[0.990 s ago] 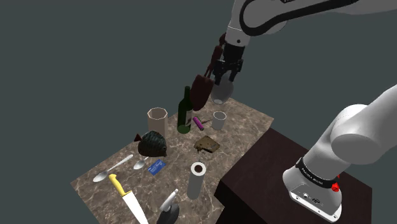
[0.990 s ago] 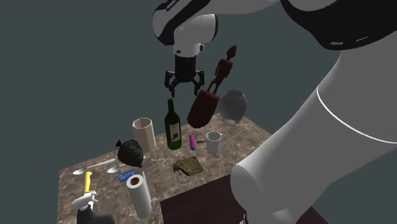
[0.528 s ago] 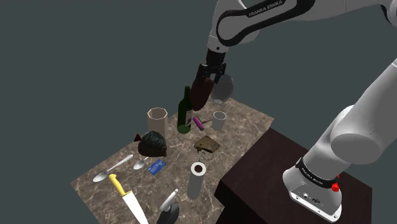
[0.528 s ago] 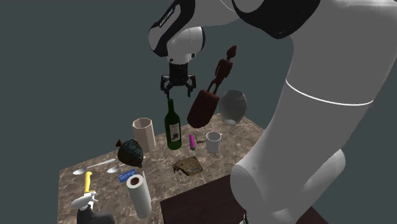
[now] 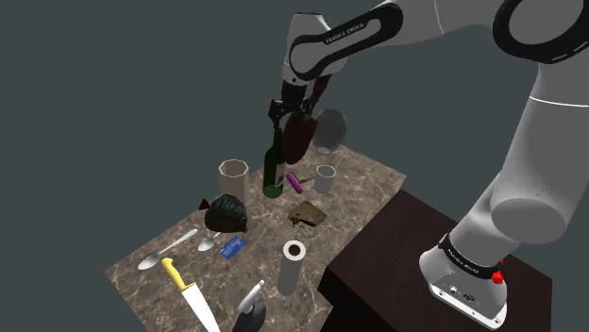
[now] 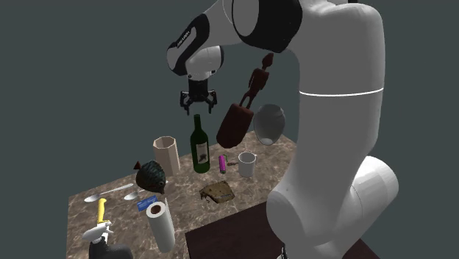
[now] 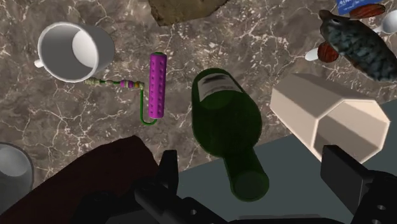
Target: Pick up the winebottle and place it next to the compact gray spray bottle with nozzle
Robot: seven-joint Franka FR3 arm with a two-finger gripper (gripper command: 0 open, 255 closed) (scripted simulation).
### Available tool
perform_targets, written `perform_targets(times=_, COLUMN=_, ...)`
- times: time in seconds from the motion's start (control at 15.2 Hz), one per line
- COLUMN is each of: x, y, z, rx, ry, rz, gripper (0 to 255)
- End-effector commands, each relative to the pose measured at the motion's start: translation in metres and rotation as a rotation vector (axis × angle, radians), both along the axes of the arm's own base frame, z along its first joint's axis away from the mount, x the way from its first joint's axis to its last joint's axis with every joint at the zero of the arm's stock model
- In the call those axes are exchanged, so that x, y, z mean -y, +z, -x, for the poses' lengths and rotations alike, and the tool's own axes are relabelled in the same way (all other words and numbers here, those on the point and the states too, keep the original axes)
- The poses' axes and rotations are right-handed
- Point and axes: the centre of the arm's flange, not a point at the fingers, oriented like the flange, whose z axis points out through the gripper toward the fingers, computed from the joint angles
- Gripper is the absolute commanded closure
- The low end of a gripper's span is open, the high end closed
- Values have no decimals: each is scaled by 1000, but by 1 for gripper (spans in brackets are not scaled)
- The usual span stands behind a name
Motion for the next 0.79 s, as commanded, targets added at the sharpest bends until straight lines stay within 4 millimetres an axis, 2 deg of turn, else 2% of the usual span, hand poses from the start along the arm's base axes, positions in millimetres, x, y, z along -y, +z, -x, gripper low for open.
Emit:
perform_targets(times=0.0, x=-1, y=-15, z=-25, rx=6, ry=-9, rz=5, gripper=0)
perform_targets(times=0.07, x=-2, y=-21, z=-35, rx=9, ry=-13, rz=6, gripper=0)
perform_targets(times=0.53, x=-3, y=-58, z=-37, rx=9, ry=-13, rz=6, gripper=0)
perform_targets(times=0.73, x=-3, y=-61, z=-37, rx=9, ry=-13, rz=6, gripper=0)
